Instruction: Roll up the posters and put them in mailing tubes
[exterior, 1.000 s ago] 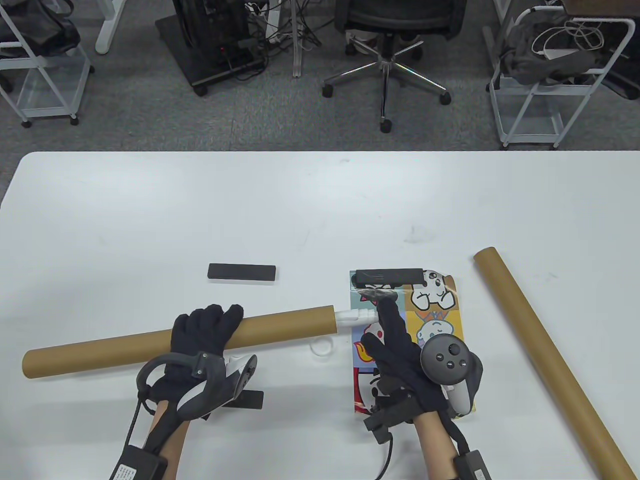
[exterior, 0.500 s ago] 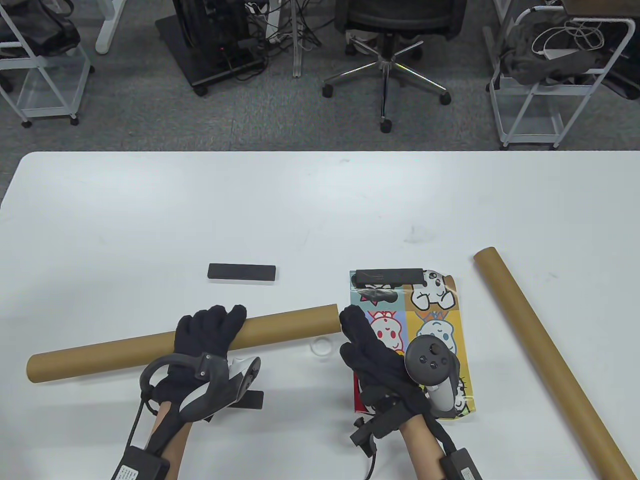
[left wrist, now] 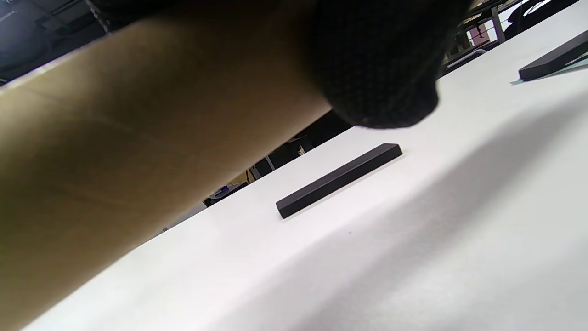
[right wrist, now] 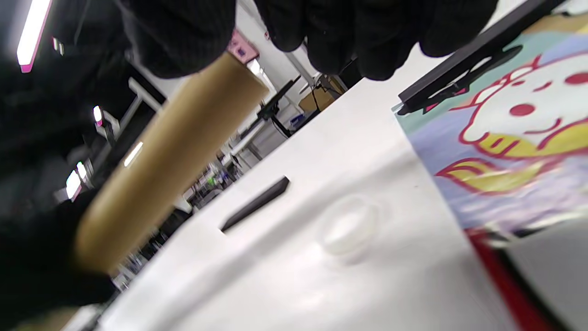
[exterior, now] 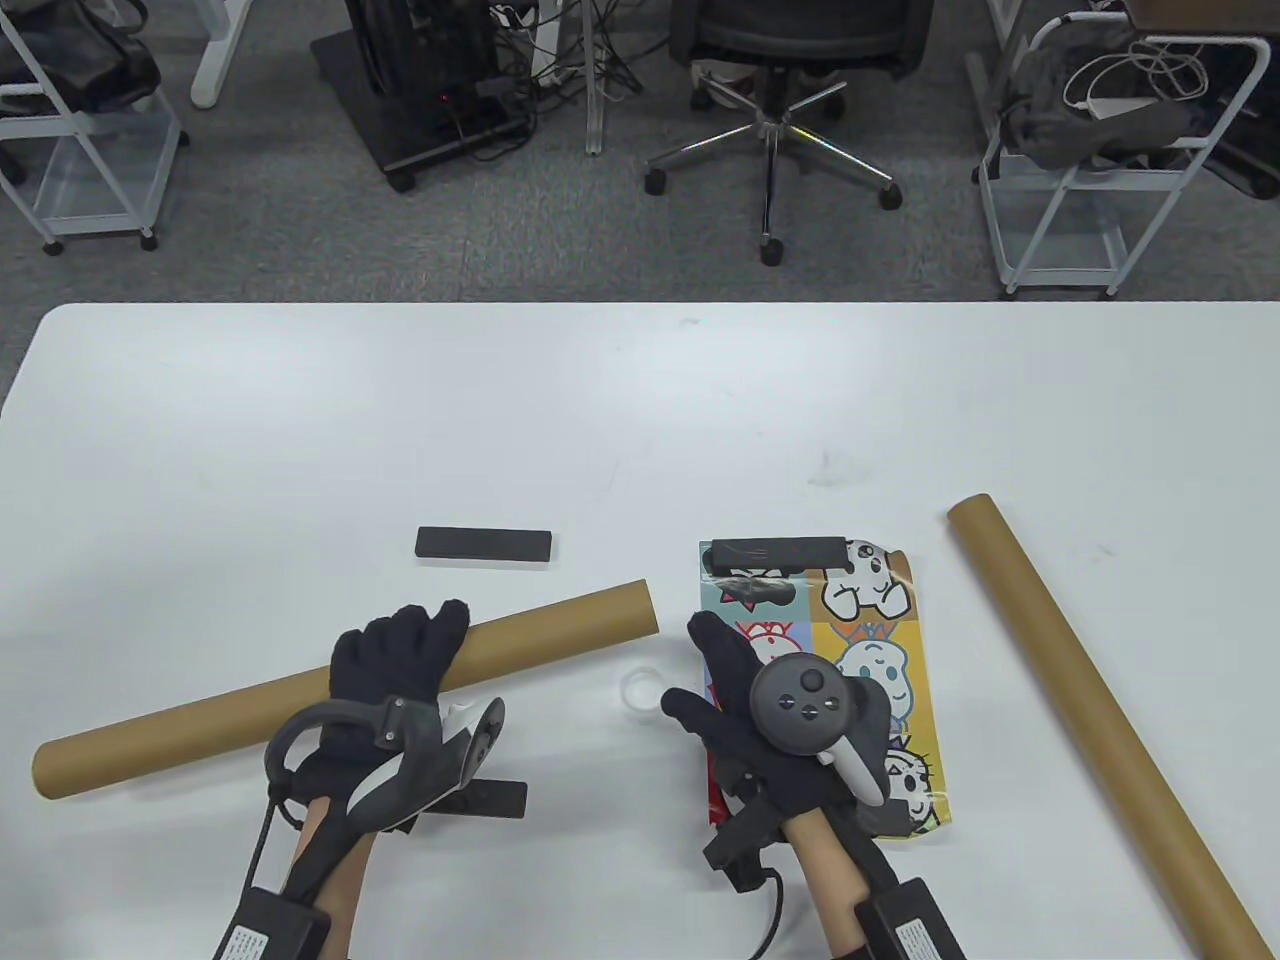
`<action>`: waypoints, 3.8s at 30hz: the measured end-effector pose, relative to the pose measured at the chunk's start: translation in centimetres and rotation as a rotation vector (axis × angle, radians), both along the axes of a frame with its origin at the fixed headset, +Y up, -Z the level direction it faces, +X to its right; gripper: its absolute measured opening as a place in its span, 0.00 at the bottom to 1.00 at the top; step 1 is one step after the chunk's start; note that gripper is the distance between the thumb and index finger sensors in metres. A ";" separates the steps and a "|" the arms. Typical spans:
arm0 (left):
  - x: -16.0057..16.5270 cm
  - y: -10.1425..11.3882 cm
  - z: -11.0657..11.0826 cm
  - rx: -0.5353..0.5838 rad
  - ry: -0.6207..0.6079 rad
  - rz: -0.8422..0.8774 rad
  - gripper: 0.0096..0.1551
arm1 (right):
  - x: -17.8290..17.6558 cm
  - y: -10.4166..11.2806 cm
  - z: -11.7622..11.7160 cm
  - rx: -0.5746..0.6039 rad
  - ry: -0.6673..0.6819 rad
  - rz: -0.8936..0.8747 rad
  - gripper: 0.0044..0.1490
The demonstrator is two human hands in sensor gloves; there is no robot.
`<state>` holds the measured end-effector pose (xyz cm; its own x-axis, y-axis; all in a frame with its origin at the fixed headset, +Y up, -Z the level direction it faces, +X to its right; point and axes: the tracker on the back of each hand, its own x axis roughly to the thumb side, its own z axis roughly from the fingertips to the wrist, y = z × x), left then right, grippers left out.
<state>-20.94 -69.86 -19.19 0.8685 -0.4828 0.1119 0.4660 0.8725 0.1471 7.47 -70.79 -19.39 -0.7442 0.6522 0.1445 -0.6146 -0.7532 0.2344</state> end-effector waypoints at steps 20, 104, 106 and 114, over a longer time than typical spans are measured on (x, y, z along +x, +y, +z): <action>-1.2 0.3 -0.6 -0.020 0.063 0.055 0.56 | -8.9 -4.0 -2.8 -0.005 0.195 0.788 0.52; 1.1 0.0 0.7 -0.040 -0.065 0.001 0.56 | 1.0 -1.9 -2.8 -0.086 -0.164 -0.506 0.40; 1.3 -0.1 0.7 -0.039 -0.059 -0.008 0.56 | 0.2 -1.6 -2.6 -0.079 -0.135 -0.504 0.41; 1.1 0.0 0.6 -0.041 -0.062 0.044 0.56 | -2.4 -0.6 -1.6 -0.032 -0.032 -0.415 0.59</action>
<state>-19.82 -69.87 -18.55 0.8796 -0.4382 0.1852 0.4182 0.8978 0.1381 5.12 -71.42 -21.00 -0.4214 0.9014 0.0999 -0.8717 -0.4329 0.2294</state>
